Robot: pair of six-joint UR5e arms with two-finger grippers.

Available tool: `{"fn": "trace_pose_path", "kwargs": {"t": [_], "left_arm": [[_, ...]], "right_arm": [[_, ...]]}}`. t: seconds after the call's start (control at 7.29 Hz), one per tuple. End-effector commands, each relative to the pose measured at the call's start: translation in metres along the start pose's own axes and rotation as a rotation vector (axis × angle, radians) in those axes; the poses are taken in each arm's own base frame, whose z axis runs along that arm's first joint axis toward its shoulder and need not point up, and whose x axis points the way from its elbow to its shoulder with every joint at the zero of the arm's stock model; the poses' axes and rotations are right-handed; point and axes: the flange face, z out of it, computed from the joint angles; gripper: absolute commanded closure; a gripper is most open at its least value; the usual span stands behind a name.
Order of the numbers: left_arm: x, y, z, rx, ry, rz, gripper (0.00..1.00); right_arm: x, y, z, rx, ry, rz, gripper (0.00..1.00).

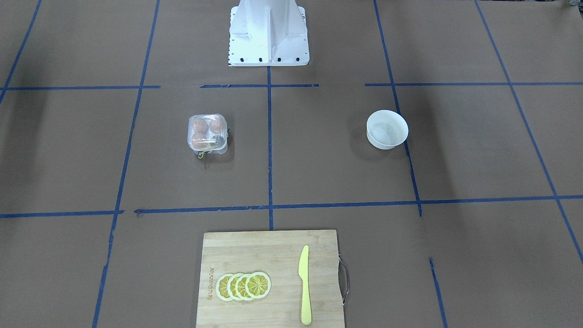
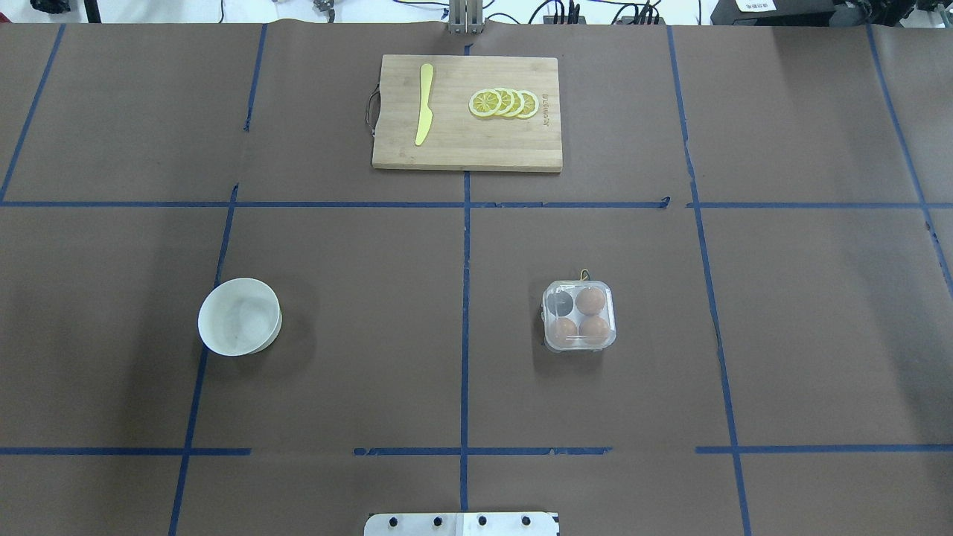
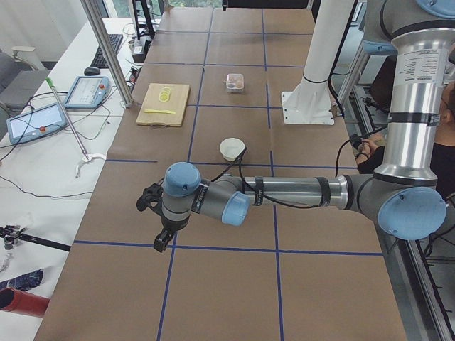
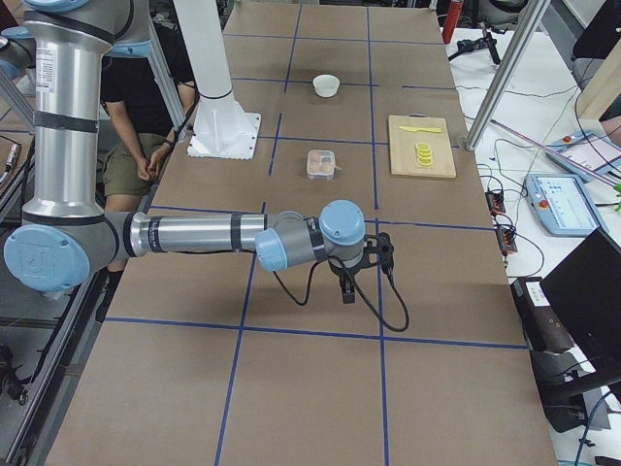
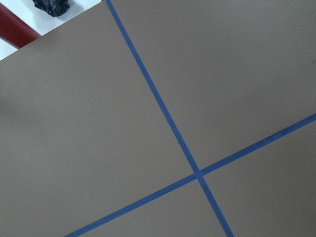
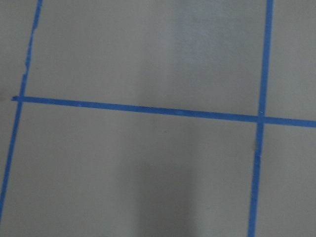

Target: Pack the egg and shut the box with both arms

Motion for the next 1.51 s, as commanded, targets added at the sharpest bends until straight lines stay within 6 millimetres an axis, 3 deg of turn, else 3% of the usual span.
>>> {"fn": "trace_pose_path", "kwargs": {"t": [0.0, 0.27, 0.55, 0.69, 0.82, 0.96, 1.37], "left_arm": [[0.022, -0.001, -0.030, -0.116, 0.036, -0.127, 0.00], [0.022, 0.029, -0.026, -0.143, 0.038, -0.145, 0.00], [0.019, 0.035, -0.020, -0.146, 0.043, -0.146, 0.00], [0.020, 0.036, -0.020, -0.145, 0.046, -0.148, 0.00], [0.018, 0.052, -0.012, -0.165, 0.053, -0.164, 0.00], [0.012, 0.056, -0.005, -0.167, 0.055, -0.167, 0.00], [0.008, 0.059, 0.005, -0.133, 0.088, -0.150, 0.00]], "right_arm": [[0.023, 0.003, -0.010, -0.005, 0.002, 0.032, 0.00], [0.021, -0.007, -0.010, -0.015, 0.038, 0.034, 0.00], [0.026, 0.001, -0.008, -0.018, 0.048, 0.037, 0.00], [0.016, -0.008, -0.001, -0.030, 0.079, 0.009, 0.00], [0.004, -0.008, 0.016, -0.065, 0.086, -0.018, 0.00], [-0.005, -0.009, 0.022, -0.080, 0.070, -0.032, 0.00], [-0.012, -0.004, 0.038, -0.147, 0.074, -0.014, 0.00]]}}
